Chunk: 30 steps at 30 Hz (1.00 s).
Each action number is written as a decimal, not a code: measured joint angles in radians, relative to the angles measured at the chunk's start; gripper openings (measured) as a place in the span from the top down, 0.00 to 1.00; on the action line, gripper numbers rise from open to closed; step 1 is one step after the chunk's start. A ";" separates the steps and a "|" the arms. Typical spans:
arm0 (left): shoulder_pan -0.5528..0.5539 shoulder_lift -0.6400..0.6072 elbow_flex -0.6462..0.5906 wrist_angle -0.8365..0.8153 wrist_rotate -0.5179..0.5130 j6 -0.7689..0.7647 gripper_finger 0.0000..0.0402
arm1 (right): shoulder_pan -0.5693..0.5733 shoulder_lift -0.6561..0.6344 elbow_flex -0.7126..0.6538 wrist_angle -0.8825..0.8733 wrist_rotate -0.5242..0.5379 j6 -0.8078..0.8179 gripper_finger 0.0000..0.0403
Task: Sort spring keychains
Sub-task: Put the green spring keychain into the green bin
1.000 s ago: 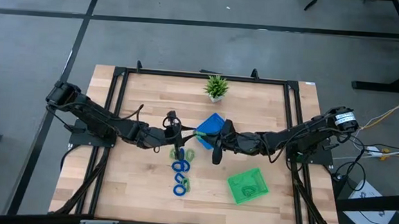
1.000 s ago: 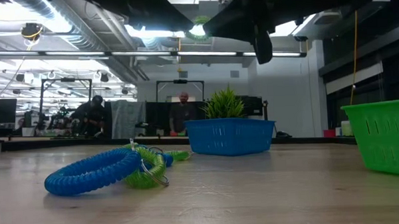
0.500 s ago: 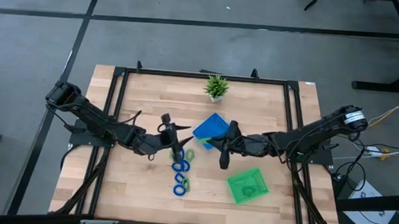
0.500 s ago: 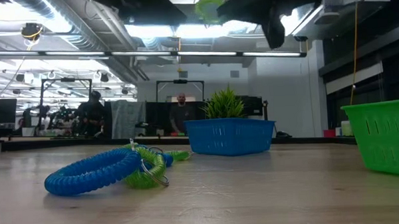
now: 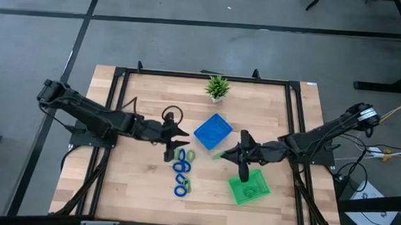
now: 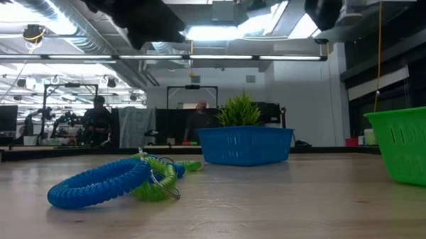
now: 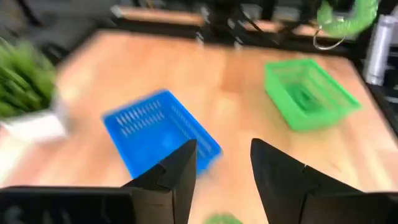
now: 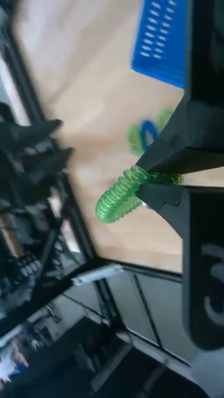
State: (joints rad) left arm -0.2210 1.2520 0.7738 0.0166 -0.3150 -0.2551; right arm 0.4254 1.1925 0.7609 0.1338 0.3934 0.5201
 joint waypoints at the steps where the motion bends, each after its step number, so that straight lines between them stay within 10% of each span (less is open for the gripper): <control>1: 0.009 -0.011 0.000 -0.022 0.036 -0.017 0.64 | 0.002 -0.006 0.000 -0.031 -0.016 0.020 0.96; 21: 0.011 -0.003 0.001 -0.107 0.181 -0.057 0.65 | 0.010 -0.009 0.000 -0.405 -0.516 0.393 0.95; 30: 0.011 0.007 0.001 -0.103 0.179 -0.056 0.65 | 0.011 -0.009 0.000 -0.629 -0.572 0.554 0.95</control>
State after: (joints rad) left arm -0.2104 1.2586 0.7746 -0.0868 -0.1364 -0.3115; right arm 0.4366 1.1839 0.7609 -0.4950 -0.1783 1.0740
